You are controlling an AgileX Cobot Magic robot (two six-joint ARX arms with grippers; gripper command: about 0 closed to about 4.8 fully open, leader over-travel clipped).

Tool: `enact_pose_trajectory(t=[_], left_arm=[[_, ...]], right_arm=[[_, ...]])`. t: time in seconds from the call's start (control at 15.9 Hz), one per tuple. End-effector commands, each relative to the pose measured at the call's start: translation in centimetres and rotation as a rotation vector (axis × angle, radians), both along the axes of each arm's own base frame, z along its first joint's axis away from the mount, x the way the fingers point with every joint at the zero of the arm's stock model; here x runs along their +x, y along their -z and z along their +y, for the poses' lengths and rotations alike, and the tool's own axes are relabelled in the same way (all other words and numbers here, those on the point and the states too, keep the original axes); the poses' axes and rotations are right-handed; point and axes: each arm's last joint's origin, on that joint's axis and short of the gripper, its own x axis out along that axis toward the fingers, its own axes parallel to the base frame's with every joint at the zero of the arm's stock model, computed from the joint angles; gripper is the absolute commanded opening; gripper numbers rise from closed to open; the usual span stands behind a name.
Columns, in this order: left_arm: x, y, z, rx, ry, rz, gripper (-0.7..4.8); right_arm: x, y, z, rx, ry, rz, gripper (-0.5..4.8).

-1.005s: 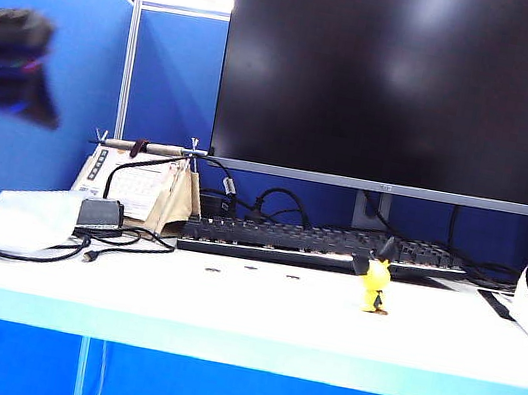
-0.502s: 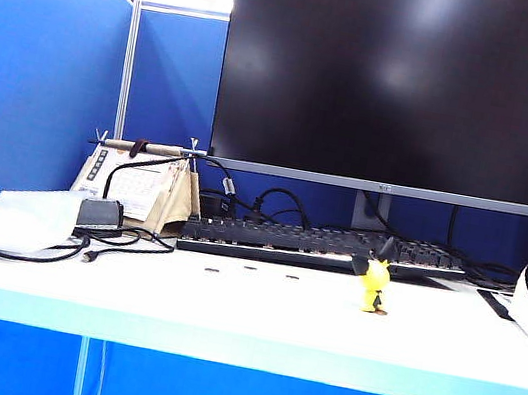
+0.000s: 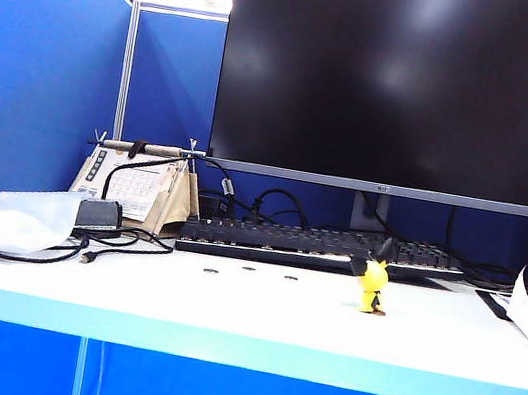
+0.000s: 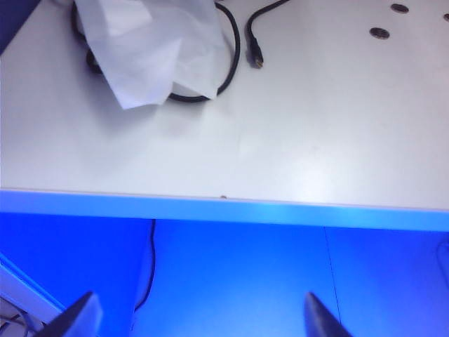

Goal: Pick up the doll and place it on the similarly colored coin.

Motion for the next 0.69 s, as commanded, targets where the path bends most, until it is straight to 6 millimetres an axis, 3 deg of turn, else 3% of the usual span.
enact_pose_trajectory(t=[0.06,0.19,0.69], left_arm=[[0.1,-0.1,0.1,0.007,-0.034,-0.019,3.80],[0.1,-0.2,0.2,0.019,-0.060,-0.025,3.80],[0.1,-0.2,0.1,0.017,-0.057,-0.024,3.80]], right_arm=[[0.1,0.7,0.0,-0.004,-0.002,0.035,4.76],[0.2,1.8,0.0,-0.008,-0.002,0.065,4.76],[0.4,2.0,0.1,-0.008,-0.003,0.041,4.63]])
